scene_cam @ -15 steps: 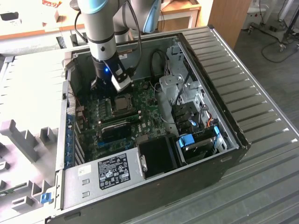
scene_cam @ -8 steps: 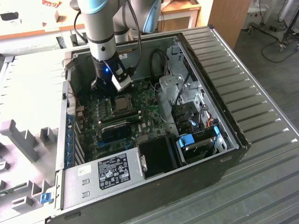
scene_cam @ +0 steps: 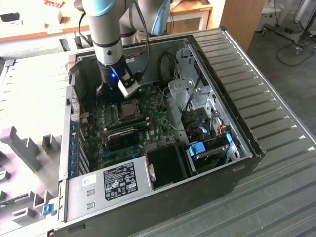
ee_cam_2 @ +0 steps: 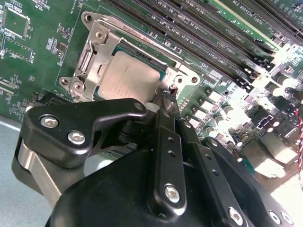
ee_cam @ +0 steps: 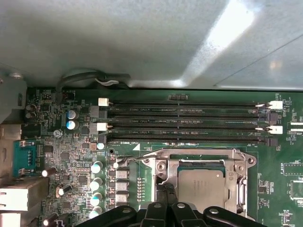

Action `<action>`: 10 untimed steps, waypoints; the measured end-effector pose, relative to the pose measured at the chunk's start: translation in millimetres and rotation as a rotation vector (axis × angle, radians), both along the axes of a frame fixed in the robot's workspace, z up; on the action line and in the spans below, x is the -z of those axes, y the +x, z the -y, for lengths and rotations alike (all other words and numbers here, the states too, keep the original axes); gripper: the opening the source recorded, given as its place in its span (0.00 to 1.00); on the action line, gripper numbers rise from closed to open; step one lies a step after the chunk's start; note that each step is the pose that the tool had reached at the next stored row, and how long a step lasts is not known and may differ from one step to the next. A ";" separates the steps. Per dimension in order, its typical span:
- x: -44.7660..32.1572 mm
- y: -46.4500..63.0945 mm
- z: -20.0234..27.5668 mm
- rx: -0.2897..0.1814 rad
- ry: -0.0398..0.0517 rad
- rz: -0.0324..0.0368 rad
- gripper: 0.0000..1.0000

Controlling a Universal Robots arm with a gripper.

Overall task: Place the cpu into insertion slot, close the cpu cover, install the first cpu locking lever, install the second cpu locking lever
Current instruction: 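Close the cpu cover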

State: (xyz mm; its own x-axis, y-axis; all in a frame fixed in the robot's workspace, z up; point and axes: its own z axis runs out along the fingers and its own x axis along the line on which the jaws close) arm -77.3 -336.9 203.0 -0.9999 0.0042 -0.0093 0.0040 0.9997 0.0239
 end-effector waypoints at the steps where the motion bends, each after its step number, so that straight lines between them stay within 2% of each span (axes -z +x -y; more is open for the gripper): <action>1: 0.0 0.0 0.0 0.000 -0.0001 0.0000 0.10; 10: 1.9 0.7 -0.2 -0.004 -0.0001 0.0001 0.10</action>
